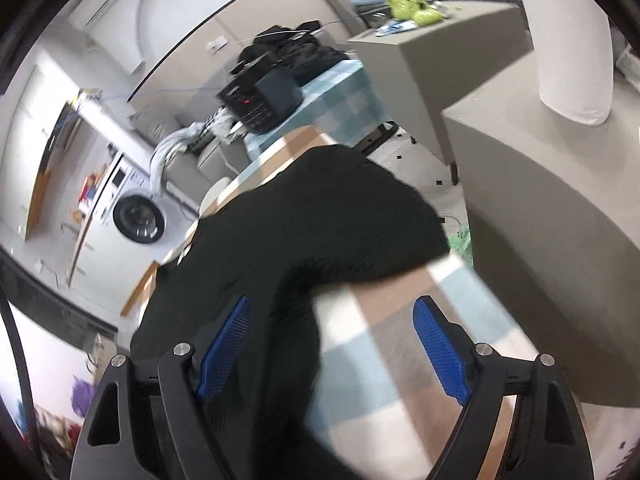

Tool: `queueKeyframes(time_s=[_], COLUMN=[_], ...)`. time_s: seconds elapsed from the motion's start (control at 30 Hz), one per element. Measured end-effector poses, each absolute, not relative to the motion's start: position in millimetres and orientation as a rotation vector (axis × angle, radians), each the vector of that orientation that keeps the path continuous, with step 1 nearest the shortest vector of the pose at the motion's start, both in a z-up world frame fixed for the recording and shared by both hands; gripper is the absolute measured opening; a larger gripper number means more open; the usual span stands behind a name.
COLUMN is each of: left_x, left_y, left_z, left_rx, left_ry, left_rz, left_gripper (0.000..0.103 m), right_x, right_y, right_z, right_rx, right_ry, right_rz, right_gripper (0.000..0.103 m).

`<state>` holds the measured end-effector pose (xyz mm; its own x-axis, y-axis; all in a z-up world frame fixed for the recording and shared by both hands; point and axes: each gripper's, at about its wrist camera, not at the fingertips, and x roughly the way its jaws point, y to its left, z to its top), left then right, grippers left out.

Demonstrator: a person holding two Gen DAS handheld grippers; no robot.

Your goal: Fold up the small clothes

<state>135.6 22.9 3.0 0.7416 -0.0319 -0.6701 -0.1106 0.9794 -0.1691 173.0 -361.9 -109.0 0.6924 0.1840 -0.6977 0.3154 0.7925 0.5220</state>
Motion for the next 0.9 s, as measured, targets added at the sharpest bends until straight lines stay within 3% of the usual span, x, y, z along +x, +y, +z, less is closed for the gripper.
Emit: queueKeyframes(time_s=[0.13,0.6,0.7,0.83,0.9], left_x=[147.0,168.5,172.5,174.2,174.3], left_y=[19.3,14.4,13.0,14.8,14.9], left_z=[-3.9,-31.5,-34.4,-37.5,-37.0], left_rx=[-0.201,-0.198,-0.195,-0.200,-0.201], left_ry=[0.746,0.785,0.792,0.798,0.798], left_rz=[0.041,0.026,0.030,0.032,0.030], left_gripper=[0.090,0.090,0.090,0.090,0.090], right_x=[190.2,236.1,242.3,242.2,242.0], right_y=[-390.2,-392.5,-386.7,-384.4,-383.5], right_z=[-120.5,-154.7,-157.2,-152.0,-148.8], right_rx=[0.656,0.493,0.438,0.390,0.388], right_ry=[0.834,0.947,0.956,0.917,0.902], right_rz=[-0.175,-0.244,-0.276,-0.313,-0.311], right_gripper=[0.085,0.063,0.053,0.021,0.016])
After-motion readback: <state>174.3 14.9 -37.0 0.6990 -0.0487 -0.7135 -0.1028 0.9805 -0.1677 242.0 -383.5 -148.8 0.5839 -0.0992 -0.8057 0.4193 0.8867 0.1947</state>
